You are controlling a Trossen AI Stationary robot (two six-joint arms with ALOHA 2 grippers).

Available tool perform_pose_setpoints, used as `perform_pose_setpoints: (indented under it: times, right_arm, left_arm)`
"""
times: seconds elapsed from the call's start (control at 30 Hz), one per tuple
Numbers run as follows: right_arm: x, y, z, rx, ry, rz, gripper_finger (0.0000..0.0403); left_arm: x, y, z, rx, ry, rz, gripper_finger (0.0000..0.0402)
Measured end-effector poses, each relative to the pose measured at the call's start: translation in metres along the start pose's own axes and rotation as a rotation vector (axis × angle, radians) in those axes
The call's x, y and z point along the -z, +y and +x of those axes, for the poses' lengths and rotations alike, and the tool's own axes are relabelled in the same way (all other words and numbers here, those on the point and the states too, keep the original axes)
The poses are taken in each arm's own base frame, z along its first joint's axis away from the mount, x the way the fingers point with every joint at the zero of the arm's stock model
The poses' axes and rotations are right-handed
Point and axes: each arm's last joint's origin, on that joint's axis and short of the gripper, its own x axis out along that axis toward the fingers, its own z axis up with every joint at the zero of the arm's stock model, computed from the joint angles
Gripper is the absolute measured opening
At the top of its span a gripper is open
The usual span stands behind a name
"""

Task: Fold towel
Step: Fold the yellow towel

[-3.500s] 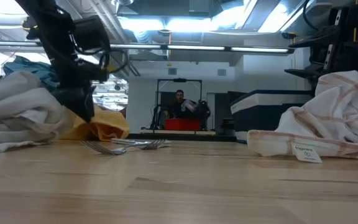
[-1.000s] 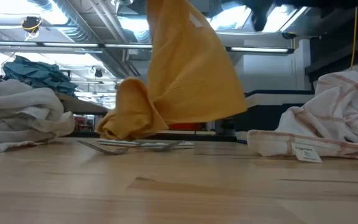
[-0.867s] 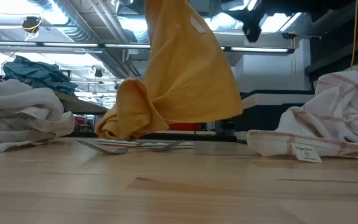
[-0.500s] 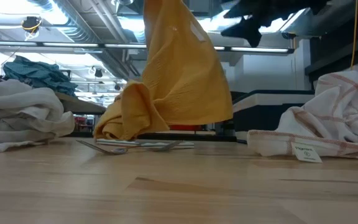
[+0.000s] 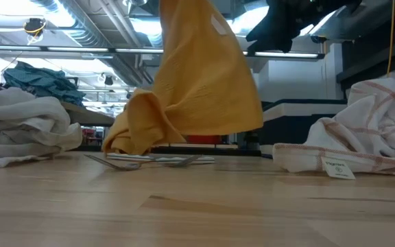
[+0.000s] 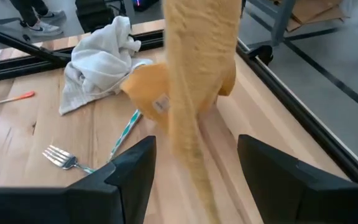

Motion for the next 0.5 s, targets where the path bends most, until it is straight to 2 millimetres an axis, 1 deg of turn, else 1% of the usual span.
perform_pose_setpoints:
  times: [0.2, 0.5]
  right_arm:
    - [0.012, 0.001, 0.014, -0.060, 0.106, 0.087, 0.0232]
    - [0.034, 0.005, 0.044, -0.197, 0.290, 0.195, 0.0232]
  left_arm:
    - [-0.007, -0.002, -0.002, 0.007, -0.035, -0.008, 0.0000]
    - [-0.018, 0.000, -0.002, 0.002, -0.062, 0.000, 0.0000]
